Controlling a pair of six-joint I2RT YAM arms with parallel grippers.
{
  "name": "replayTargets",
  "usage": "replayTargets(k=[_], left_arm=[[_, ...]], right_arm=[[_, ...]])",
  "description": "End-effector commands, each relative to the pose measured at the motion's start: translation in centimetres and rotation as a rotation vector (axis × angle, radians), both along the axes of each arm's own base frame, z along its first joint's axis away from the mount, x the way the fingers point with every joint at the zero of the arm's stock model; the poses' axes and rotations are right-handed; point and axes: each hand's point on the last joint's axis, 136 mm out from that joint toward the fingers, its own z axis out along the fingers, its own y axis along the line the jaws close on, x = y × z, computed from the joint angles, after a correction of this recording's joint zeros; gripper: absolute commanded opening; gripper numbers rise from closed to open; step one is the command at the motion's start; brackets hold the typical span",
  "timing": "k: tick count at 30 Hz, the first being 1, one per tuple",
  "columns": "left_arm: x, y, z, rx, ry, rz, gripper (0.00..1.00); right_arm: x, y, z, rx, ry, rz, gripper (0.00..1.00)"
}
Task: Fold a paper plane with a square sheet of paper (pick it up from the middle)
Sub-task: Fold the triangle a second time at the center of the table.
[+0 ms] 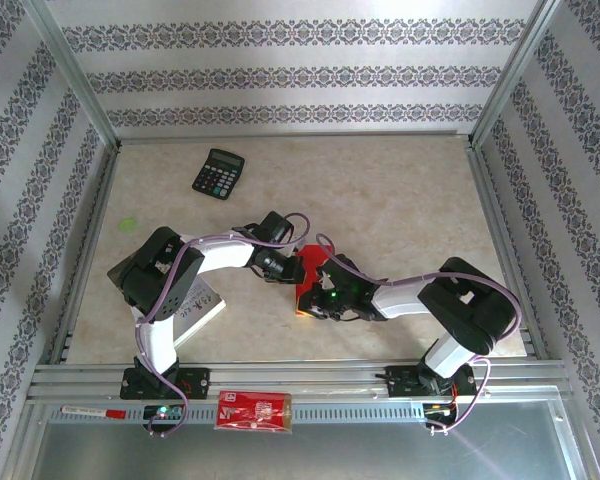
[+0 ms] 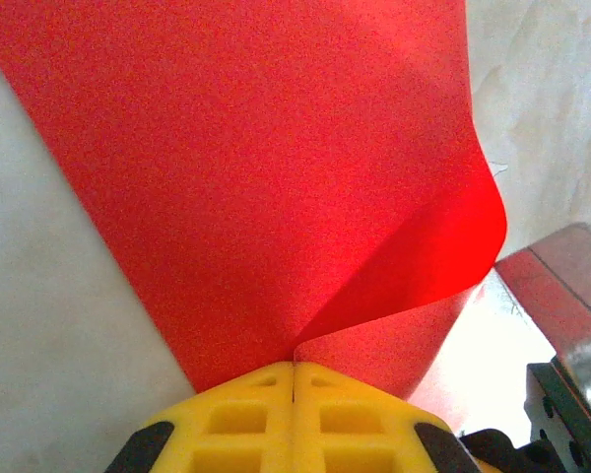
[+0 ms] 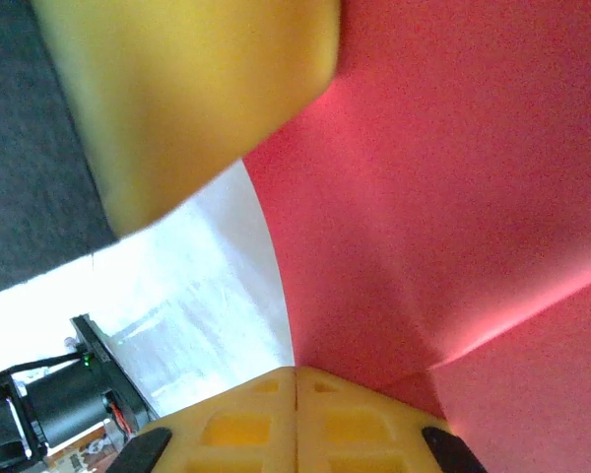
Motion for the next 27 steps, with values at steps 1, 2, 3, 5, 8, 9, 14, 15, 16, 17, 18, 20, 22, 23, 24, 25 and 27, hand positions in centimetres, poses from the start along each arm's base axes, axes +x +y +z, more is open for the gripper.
replayTargets(k=[1, 2, 3, 5, 8, 9, 14, 15, 16, 17, 18, 20, 22, 23, 24, 25, 27], left_arm=[[-1.5, 3.8, -5.0, 0.221, 0.058, 0.026, 0.00], [-1.5, 3.8, -5.0, 0.221, 0.059, 0.027, 0.00], [-1.5, 3.8, -5.0, 0.222, 0.058, 0.027, 0.00], [-1.5, 3.8, -5.0, 0.221, 0.058, 0.027, 0.00], [-1.5, 3.8, -5.0, 0.221, 0.057, 0.024, 0.00], [-1.4, 3.8, -5.0, 0.220, 0.056, 0.025, 0.00], [-1.4, 3.7, -5.0, 0.220, 0.058, 0.023, 0.00], [-1.5, 3.7, -5.0, 0.219, 0.060, 0.025, 0.00], [-1.5, 3.8, -5.0, 0.220, 0.061, 0.025, 0.00], [-1.5, 3.8, -5.0, 0.220, 0.060, 0.025, 0.00], [-1.5, 3.8, -5.0, 0.221, 0.059, 0.023, 0.00], [-1.5, 3.8, -5.0, 0.220, 0.060, 0.024, 0.00], [-1.5, 3.8, -5.0, 0.221, 0.061, 0.025, 0.00], [-1.5, 3.8, -5.0, 0.221, 0.062, 0.025, 0.00], [-1.5, 3.8, -4.9, 0.220, 0.059, 0.025, 0.00], [-1.5, 3.7, -4.9, 0.218, 0.060, 0.023, 0.00], [-1.5, 3.7, -4.9, 0.218, 0.058, 0.024, 0.00]], right_arm=[[-2.7, -0.6, -1.1, -0.063, 0.077, 0.060, 0.07], [-2.7, -0.5, -0.8, -0.057, 0.074, 0.067, 0.07], [-2.6, -0.5, -0.6, -0.053, 0.070, 0.066, 0.07], [-1.6, -0.7, 0.4, -0.024, 0.055, 0.049, 0.07], [0.9, -1.8, 2.3, 0.023, 0.002, -0.011, 0.07], [1.6, -2.2, 2.8, 0.032, -0.013, -0.024, 0.07], [4.7, -3.5, 3.9, 0.023, -0.067, -0.072, 0.07], [5.0, -3.5, 3.9, 0.021, -0.069, -0.072, 0.07], [5.4, -3.5, 3.8, 0.019, -0.070, -0.074, 0.07], [5.7, -3.5, 3.7, 0.015, -0.069, -0.076, 0.07], [6.0, -3.5, 3.7, 0.012, -0.075, -0.074, 0.07], [6.6, -3.5, 3.4, -0.003, -0.079, -0.072, 0.07], [6.8, -3.6, 3.0, -0.017, -0.075, -0.068, 0.07], [6.9, -3.7, 2.7, -0.029, -0.071, -0.065, 0.07], [6.9, -3.8, 2.4, -0.040, -0.067, -0.063, 0.07], [7.0, -3.8, 2.2, -0.044, -0.065, -0.063, 0.07], [7.2, -4.0, 1.8, -0.052, -0.060, -0.063, 0.07]])
